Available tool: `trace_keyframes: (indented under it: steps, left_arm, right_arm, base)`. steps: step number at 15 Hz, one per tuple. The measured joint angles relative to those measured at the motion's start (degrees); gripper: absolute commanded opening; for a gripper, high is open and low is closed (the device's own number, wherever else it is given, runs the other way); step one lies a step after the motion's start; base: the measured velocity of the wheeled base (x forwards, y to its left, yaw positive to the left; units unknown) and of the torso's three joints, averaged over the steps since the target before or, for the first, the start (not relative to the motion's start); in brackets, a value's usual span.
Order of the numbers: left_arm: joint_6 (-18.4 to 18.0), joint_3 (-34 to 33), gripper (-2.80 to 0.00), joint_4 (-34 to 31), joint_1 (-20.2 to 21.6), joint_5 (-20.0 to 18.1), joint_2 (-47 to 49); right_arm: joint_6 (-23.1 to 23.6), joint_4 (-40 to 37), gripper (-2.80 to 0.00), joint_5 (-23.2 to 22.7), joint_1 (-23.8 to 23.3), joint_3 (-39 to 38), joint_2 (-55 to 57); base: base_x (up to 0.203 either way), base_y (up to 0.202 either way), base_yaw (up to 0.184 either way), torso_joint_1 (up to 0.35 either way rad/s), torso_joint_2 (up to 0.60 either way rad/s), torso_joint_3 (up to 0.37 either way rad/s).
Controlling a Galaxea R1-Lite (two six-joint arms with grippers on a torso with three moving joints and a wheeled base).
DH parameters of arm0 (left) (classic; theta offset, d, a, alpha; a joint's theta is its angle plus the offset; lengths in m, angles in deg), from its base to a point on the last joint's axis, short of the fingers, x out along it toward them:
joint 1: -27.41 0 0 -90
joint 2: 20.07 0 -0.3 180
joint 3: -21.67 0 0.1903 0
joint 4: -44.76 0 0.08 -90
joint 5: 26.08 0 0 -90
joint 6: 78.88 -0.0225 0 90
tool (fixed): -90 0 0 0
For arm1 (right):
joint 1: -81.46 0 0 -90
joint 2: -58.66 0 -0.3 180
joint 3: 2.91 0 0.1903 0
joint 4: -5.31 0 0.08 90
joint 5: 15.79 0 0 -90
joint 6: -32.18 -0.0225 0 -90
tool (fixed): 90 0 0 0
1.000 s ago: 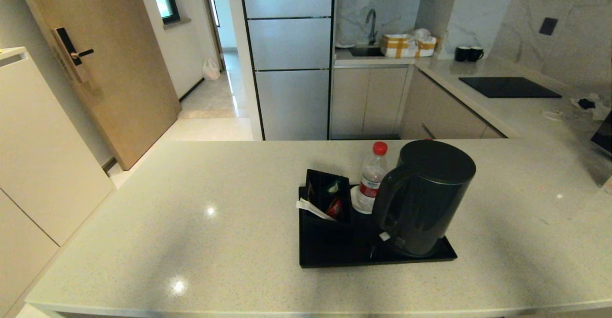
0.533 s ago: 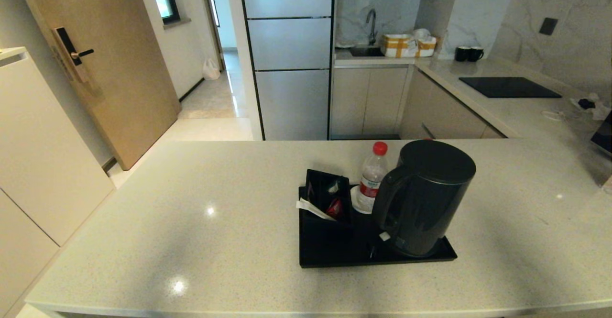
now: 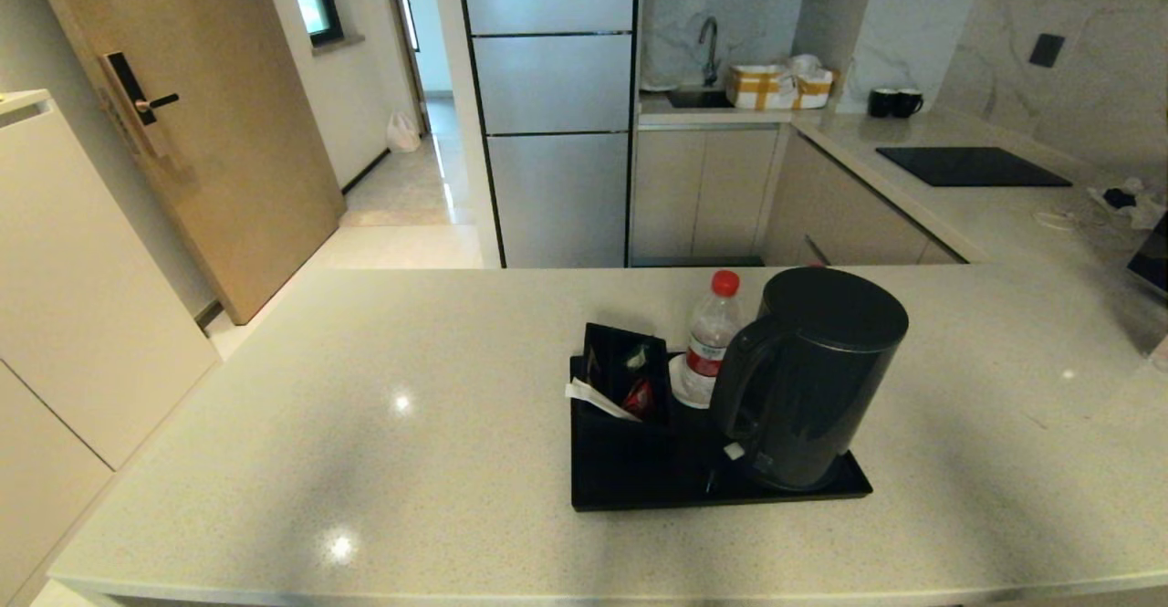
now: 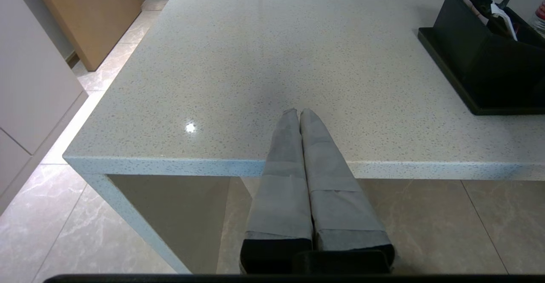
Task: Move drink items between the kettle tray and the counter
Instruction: Pick up the kettle
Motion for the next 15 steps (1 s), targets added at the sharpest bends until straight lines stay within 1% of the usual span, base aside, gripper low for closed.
trace_keyframes:
  steps: [15]
  left_arm:
    - [0.0,-0.1,-2.80,0.1,0.0,0.0,0.0]
  right_arm:
    - [-0.1,0.0,-2.80,0.1,0.0,0.0,0.0]
  base:
    - [0.000,0.000,0.000,0.000,0.00,0.000]
